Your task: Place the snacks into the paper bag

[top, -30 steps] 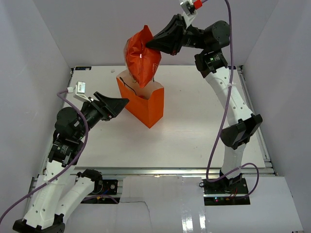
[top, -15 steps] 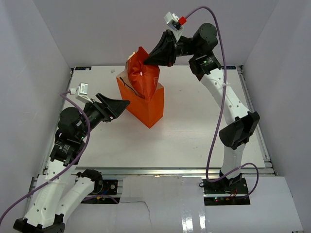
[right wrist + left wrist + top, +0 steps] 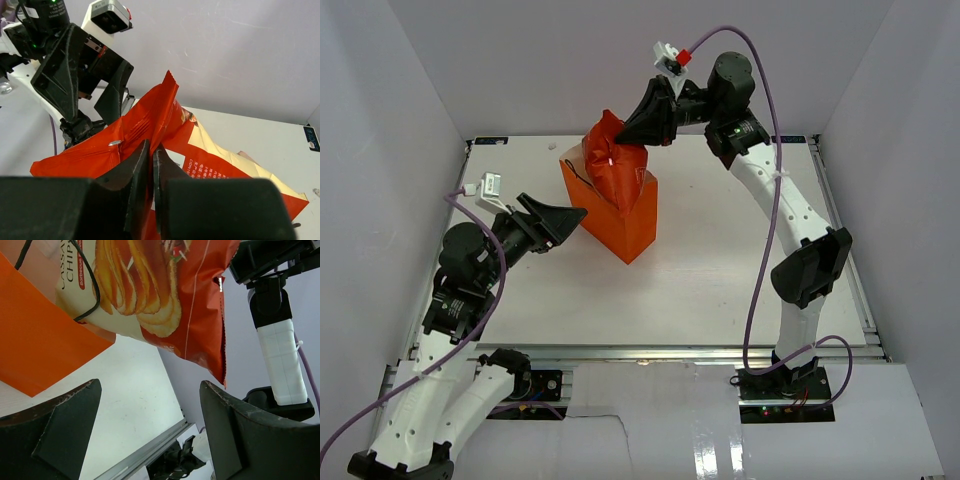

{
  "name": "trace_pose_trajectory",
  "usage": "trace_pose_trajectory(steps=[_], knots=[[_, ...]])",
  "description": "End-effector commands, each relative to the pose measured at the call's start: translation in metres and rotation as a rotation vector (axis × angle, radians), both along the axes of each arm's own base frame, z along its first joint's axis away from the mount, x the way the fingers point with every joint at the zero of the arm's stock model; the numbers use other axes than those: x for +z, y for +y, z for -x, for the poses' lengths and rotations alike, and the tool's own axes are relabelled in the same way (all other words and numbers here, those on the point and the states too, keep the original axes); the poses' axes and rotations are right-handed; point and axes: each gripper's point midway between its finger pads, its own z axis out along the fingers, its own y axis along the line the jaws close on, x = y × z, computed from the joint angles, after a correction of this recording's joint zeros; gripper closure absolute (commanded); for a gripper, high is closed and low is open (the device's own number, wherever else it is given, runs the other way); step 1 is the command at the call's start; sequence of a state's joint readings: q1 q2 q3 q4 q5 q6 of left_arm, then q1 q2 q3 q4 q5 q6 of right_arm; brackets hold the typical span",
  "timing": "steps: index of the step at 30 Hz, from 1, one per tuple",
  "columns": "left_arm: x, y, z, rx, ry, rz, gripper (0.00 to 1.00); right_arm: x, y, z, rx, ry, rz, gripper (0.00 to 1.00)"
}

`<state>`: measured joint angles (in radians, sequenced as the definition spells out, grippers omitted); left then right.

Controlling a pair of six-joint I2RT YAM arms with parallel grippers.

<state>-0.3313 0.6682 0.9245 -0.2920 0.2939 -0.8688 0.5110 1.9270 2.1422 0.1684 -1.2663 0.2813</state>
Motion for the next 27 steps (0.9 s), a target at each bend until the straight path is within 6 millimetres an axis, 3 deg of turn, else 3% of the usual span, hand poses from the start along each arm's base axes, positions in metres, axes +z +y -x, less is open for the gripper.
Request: trace_pose_trajectory(steps=[1,12,16,19,21,22,23,24,26,27], knots=[[0.002,0.003,0.002,0.015,-0.019,-0.003,0.09,0.001,0.001,-0.005,-0.037,-0.055,-0.017,0.87],[0.003,0.005,0.005,0.021,-0.03,-0.005,0.09,-0.011,-0.002,-0.022,-0.146,-0.064,0.017,0.54],[0.002,0.006,0.006,0.024,-0.029,-0.01,0.09,-0.003,-0.014,-0.022,-0.208,-0.086,0.024,0.49],[0.001,0.008,0.006,0.03,-0.029,-0.023,0.09,0.01,-0.034,-0.031,-0.33,-0.106,0.024,0.37],[0.0,0.011,0.006,0.047,-0.023,-0.038,0.09,-0.003,-0.05,-0.049,-0.476,-0.101,0.08,0.23],[-0.008,0.013,0.005,0.055,0.001,-0.066,0.09,-0.004,-0.068,-0.047,-0.539,-0.094,0.113,0.18],[-0.01,0.017,0.003,0.081,0.008,-0.082,0.09,-0.027,-0.08,-0.06,-0.63,-0.068,0.17,0.06],[-0.015,0.02,0.002,0.096,0.026,-0.104,0.09,-0.025,-0.102,-0.059,-0.703,-0.103,0.189,0.02],[-0.038,0.029,0.001,0.132,0.095,-0.185,0.09,-0.053,-0.129,-0.063,-0.825,-0.071,0.277,0.1],[-0.041,0.038,-0.002,0.179,0.114,-0.215,0.09,-0.101,-0.155,-0.078,-0.973,-0.009,0.391,0.1]])
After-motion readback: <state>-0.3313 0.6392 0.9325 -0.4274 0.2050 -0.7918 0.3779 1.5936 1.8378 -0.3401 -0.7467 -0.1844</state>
